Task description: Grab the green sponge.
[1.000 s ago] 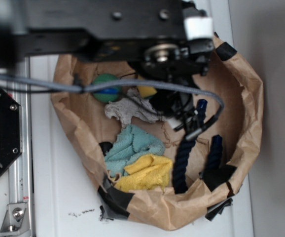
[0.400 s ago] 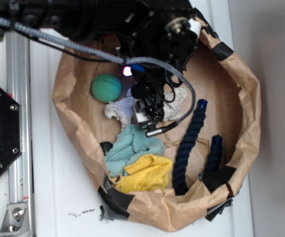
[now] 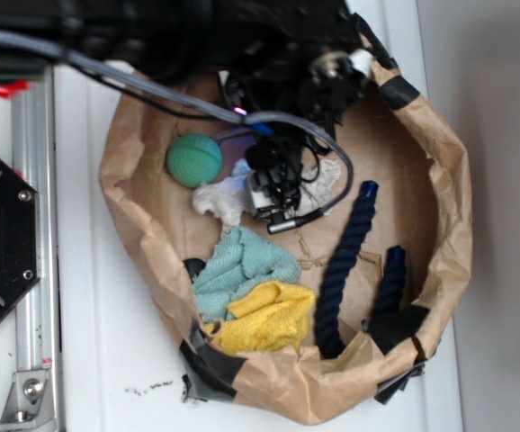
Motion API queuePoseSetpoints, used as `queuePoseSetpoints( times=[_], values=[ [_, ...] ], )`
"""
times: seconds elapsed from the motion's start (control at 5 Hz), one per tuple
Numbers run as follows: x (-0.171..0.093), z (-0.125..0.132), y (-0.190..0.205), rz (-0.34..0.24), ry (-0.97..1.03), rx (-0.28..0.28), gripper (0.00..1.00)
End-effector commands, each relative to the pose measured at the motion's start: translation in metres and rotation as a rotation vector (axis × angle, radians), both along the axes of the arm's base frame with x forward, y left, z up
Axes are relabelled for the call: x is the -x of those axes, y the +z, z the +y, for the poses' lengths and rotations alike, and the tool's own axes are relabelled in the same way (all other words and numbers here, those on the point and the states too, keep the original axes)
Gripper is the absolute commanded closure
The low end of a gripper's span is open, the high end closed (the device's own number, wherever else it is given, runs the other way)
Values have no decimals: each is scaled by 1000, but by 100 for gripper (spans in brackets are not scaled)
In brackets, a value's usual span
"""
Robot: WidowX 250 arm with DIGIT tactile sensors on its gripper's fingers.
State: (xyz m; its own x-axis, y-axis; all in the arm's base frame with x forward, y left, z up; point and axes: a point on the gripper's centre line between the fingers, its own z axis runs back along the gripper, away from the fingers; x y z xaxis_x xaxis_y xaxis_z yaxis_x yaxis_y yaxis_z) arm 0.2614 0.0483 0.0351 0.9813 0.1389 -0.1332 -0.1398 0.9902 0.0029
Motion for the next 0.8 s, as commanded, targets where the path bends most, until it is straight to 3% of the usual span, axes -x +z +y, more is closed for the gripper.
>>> queuePoseSetpoints(
  times=[0.0, 0.6],
  values=[
    [-18, 4, 11, -115, -15, -65, 100],
    [-24, 6, 36, -150, -1, -73, 100]
  ],
)
